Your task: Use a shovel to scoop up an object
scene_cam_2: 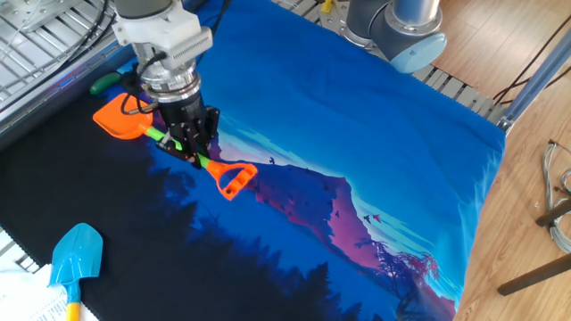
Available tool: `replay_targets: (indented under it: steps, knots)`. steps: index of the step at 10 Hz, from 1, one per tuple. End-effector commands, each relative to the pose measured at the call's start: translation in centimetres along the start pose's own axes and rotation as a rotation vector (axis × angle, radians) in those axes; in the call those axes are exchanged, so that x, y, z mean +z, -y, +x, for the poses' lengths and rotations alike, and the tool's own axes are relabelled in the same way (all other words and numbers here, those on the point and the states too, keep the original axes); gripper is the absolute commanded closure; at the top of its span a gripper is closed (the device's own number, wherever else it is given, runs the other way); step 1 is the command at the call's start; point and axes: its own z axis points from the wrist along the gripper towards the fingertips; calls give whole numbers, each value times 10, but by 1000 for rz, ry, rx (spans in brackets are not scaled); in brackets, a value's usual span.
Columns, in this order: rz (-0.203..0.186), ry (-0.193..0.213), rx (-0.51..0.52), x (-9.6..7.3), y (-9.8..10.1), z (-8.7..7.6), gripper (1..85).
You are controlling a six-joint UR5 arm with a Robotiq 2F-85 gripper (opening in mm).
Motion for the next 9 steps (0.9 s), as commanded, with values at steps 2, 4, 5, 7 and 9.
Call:
replay_targets:
  steps: [2, 4, 5, 7, 9]
  knots:
    - [5, -3, 14, -7, -2, 20, 833]
    - [3, -6, 27, -9, -5, 28, 833]
    - [3, -1, 37, -10, -6, 31, 833]
    - [6, 8, 72, -14, -6, 35, 833]
    - [3, 34, 92, -21, -7, 35, 833]
